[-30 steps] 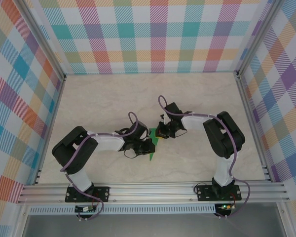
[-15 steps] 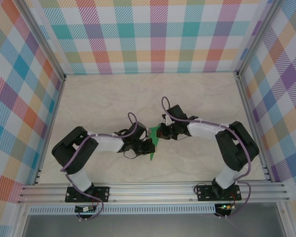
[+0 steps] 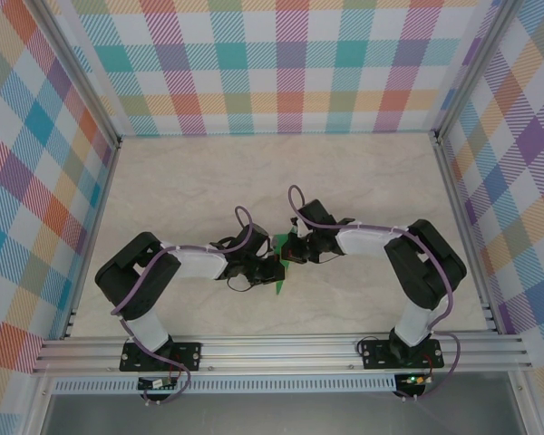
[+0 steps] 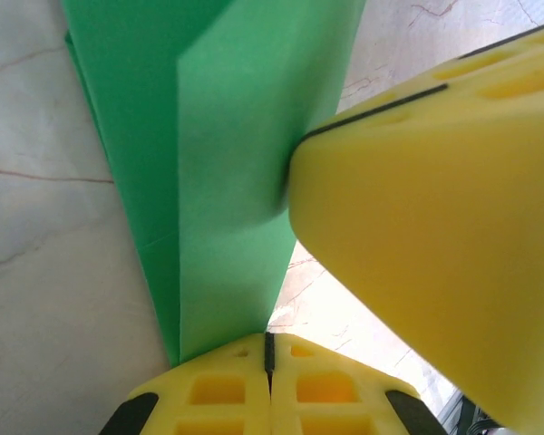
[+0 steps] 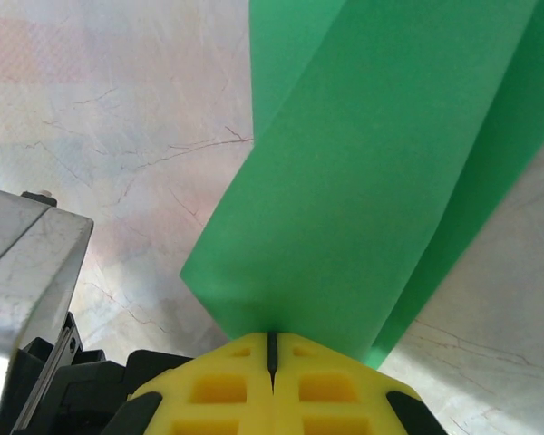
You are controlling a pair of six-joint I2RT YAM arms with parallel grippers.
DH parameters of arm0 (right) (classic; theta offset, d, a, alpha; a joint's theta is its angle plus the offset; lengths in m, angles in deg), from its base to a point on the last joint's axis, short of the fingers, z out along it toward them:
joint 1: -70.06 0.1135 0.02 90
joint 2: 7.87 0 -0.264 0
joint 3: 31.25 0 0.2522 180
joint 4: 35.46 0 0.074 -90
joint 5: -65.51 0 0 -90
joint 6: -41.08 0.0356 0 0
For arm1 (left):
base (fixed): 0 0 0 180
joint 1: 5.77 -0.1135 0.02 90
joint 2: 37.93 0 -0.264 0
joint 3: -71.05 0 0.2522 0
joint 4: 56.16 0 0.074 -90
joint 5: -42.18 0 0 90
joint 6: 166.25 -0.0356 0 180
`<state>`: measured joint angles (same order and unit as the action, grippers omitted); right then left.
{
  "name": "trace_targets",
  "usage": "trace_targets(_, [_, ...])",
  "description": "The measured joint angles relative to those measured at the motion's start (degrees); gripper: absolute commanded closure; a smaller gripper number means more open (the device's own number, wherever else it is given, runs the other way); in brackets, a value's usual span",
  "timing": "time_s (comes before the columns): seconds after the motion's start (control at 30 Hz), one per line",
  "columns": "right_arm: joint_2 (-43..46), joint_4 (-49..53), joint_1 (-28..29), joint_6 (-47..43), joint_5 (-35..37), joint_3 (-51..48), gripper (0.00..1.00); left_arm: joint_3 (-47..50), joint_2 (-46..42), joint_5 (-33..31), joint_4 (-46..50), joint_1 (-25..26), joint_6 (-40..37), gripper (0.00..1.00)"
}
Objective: Fold a paper plane with a square sheet of paper (fold left side to right side)
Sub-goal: Fold the wing for the fifth time at the center of the table.
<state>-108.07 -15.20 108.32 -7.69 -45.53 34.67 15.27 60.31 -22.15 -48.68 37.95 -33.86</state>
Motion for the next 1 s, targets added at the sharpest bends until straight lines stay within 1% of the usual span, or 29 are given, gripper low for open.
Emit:
trace_targets(0.33, [-3.10, 0.28, 0.07, -1.01, 2.86, 0.90, 1.00, 0.07, 0.00, 0.00, -0.09, 0.00, 0.00, 0.95])
trace_targets(0.6, [-3.54, 2.43, 0.39, -3.04, 4.79, 2.45, 1.00, 0.46, -0.11, -0.02, -0.59, 0.00, 0.02, 0.95])
trace_targets(1.0, [-4.13, 3.13, -0.39, -5.51, 5.33, 3.54, 1.00, 1.18, -0.33, -0.04, -1.81, 0.00, 0.02, 0.96])
